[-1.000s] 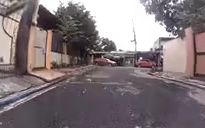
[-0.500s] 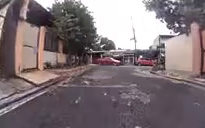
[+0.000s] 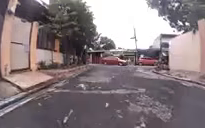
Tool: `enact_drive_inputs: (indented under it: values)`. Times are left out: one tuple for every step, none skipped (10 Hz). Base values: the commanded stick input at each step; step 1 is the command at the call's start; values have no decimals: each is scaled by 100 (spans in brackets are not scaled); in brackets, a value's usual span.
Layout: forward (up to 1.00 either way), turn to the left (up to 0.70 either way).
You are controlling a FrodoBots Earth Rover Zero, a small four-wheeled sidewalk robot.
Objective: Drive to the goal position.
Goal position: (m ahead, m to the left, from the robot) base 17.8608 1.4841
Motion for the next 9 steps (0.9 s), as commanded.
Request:
enact_drive_inputs:
  values:
    - [100,0]
    - [100,0]
    - [100,0]
    - [100,0]
    - [100,0]
    - [100,0]
    - [100,0]
    - [100,0]
    - [100,0]
